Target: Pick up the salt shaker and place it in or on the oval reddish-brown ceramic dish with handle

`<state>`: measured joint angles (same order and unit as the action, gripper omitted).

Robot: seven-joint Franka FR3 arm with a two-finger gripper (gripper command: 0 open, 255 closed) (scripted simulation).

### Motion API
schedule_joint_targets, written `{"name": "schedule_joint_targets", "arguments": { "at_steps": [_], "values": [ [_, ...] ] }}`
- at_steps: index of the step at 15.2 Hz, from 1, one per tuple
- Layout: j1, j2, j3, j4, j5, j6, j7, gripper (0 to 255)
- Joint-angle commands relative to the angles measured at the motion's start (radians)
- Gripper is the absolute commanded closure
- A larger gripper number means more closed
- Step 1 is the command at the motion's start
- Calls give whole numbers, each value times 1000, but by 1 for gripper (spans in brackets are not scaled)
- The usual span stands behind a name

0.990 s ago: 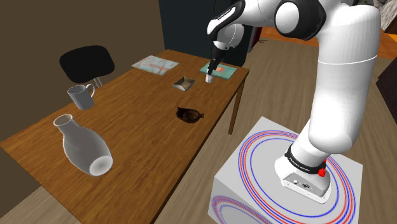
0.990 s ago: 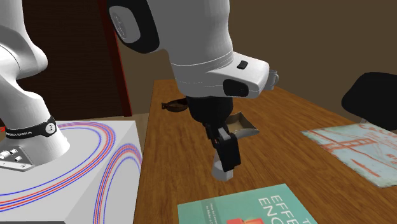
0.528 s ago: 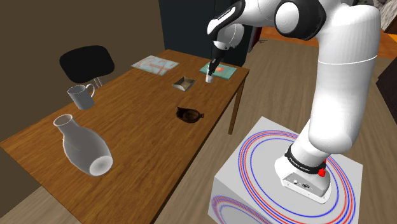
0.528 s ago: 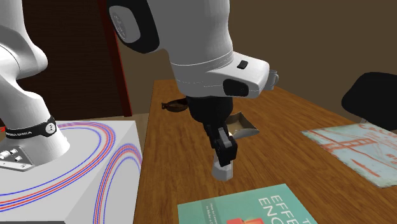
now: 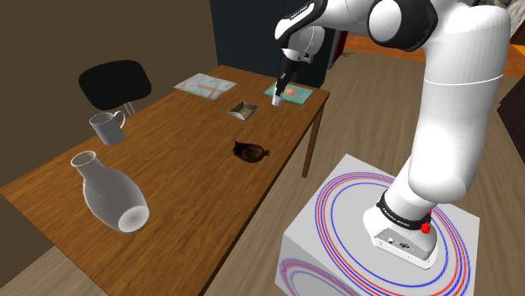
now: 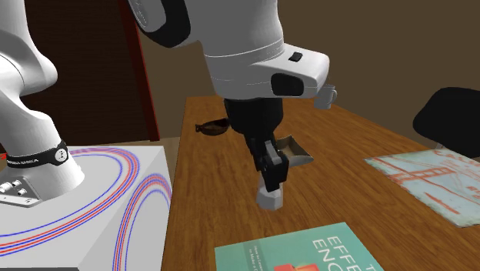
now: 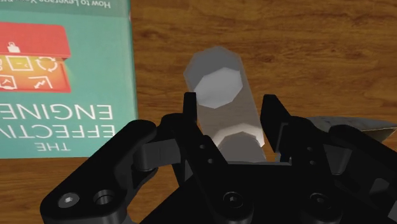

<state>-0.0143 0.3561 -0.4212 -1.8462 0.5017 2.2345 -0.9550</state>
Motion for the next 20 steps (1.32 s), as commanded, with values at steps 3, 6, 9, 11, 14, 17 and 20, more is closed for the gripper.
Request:
{"name": "schedule_joint_targets", "arguments": {
  "at_steps": [3,6,9,11,14,17,20],
  "values": [
    [5,-25,-9,19,-24,-39,23,255],
    [8,-43,-15,36,-40,-69,40,255],
    [11,-59,-21,55,-56,-101,56,255],
    [12,-69,-24,69,-66,-122,66,255],
    [13,-82,-28,92,-79,-154,81,255],
    [14,-94,-32,117,-91,-187,96,255],
    [34,-129,-30,86,-110,-182,121,255]
  ]
}}
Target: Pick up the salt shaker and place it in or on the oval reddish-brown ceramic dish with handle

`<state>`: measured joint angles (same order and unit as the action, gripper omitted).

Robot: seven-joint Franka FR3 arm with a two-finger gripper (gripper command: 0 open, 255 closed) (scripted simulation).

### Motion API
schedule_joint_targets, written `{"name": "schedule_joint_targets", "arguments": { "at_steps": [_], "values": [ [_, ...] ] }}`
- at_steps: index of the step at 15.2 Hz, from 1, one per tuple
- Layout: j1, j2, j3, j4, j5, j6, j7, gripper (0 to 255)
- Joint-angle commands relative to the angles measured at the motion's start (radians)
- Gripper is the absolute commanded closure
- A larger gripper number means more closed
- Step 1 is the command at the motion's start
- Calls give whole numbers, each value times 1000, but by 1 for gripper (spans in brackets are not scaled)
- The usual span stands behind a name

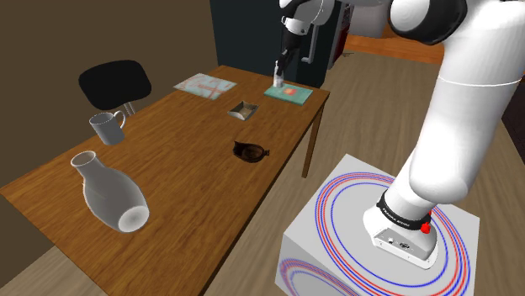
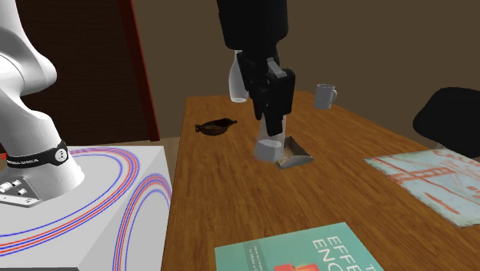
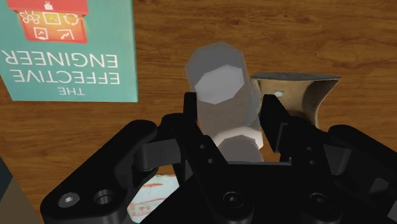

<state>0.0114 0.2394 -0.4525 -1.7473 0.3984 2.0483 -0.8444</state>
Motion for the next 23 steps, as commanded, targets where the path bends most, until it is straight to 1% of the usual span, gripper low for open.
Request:
{"name": "schedule_joint_targets", "arguments": {
  "at_steps": [1,6,12,17,23],
  "values": [
    [28,-44,5,-52,-22,22,32,255],
    [108,-189,39,-225,-98,98,154,255],
    [176,-335,110,-388,-178,163,320,255],
    [218,-429,187,-490,-223,200,461,255],
    [265,-510,291,-575,-253,229,628,255]
  ]
}}
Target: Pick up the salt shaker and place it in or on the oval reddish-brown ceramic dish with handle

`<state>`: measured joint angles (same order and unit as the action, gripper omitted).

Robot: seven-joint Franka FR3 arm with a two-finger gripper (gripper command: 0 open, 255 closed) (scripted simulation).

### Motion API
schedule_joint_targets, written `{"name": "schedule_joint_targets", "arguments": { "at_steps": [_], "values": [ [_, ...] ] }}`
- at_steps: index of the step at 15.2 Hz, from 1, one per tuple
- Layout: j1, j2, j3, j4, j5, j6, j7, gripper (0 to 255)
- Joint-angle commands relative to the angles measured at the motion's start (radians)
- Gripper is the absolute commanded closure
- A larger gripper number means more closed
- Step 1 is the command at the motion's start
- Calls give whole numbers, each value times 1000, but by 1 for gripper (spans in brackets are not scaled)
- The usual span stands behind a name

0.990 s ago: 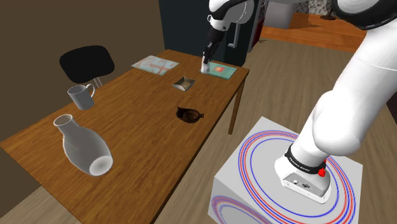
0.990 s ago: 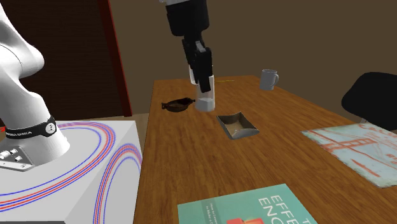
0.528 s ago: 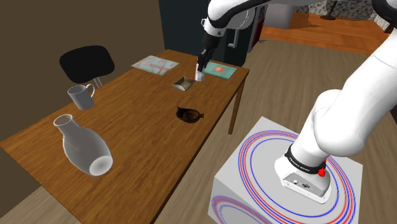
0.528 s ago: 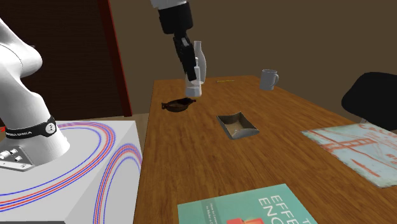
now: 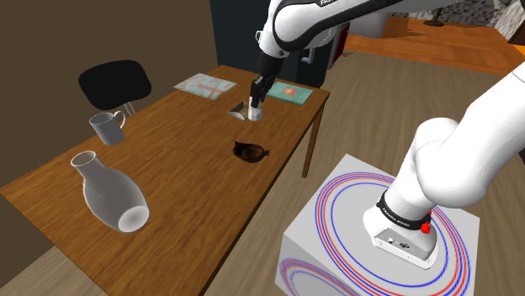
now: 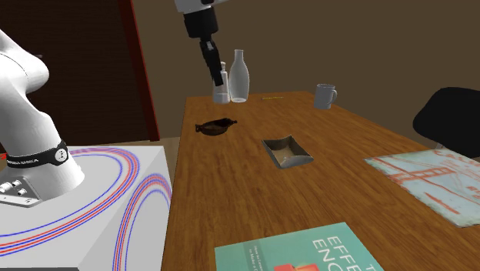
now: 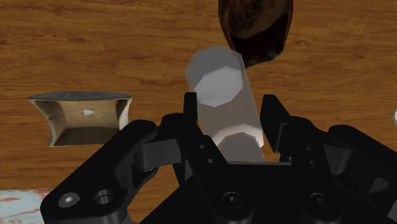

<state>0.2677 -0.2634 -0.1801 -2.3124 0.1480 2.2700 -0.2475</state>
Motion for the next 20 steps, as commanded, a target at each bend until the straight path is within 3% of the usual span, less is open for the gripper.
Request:
{"name": "schedule_joint_targets", "arguments": {
  "at_steps": [1,4,20],
  "values": [
    [17,-17,37,-20,-6,11,59,255],
    [41,-39,91,-43,-12,21,139,255],
    [57,67,81,-168,38,249,84,255]
  ]
}}
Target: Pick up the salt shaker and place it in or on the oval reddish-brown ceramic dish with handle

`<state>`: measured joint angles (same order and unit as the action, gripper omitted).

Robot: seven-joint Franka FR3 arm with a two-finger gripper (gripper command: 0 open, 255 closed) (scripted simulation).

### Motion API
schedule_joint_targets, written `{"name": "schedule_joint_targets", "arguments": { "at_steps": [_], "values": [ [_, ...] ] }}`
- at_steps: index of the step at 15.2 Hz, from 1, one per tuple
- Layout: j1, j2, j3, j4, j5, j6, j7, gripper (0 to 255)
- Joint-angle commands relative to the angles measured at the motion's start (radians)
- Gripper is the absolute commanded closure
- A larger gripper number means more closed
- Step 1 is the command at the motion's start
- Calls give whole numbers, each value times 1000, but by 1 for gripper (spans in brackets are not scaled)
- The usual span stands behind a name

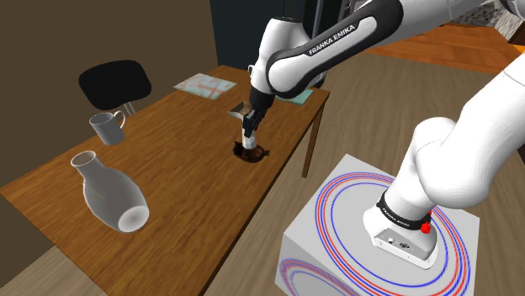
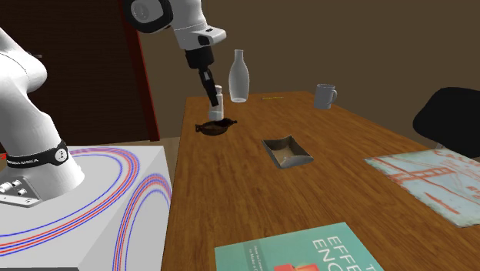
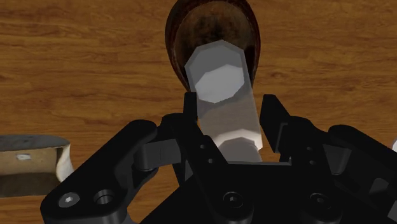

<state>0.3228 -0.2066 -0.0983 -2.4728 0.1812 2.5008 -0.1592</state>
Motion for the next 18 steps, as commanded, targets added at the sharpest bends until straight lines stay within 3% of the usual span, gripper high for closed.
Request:
{"name": "schedule_joint_targets", "arguments": {
  "at_steps": [1,7,8,13,18],
  "values": [
    [2,10,-1,-8,5,18,-5,255],
    [2,10,-1,-8,5,18,-5,255],
    [2,10,-1,-8,5,18,-5,0],
    [2,10,-1,-8,5,18,-5,0],
    [-16,-95,-1,21,-32,-115,20,0]
  ]
}}
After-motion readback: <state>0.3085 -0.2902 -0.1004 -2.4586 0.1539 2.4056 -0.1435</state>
